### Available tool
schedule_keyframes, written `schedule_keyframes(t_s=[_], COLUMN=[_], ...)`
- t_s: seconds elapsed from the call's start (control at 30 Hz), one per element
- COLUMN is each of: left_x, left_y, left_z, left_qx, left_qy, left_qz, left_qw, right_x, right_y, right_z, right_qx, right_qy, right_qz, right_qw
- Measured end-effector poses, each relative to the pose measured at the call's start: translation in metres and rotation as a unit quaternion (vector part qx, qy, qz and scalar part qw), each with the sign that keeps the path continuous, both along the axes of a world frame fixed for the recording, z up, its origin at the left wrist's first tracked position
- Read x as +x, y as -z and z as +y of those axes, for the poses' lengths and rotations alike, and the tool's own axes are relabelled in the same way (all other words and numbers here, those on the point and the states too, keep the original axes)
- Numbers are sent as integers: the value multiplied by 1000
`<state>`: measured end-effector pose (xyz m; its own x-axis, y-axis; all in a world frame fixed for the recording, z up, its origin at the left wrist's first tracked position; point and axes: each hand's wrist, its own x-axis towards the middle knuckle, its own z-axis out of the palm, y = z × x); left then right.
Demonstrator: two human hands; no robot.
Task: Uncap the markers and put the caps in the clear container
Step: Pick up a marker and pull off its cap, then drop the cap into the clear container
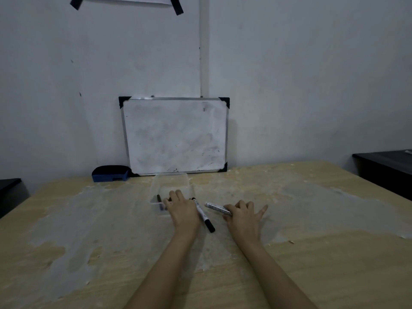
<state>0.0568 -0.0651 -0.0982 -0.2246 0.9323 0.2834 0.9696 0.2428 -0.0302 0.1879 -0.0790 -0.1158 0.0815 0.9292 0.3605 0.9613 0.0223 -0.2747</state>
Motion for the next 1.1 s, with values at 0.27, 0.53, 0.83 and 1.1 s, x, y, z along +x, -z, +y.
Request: schedule_keyframes(t_s=[0.27, 0.53, 0.83, 1.1], left_x=[-23, -33, -41, -27], left_y=[0, 12, 17, 12], left_z=[-21, -23, -21, -27], left_qx=[125, 152, 170, 160], left_qy=[38, 123, 139, 213], left_qz=[-74, -142, -157, -215], left_qw=[989, 971, 963, 939], right_x=[8, 11, 9, 6], right_y=[-1, 6, 9, 8], right_z=[1, 7, 13, 11], right_qx=[-10, 10, -43, 11], right_qy=[60, 15, -6, -67], right_qz=[146, 226, 182, 196], right_qw=[987, 974, 982, 978])
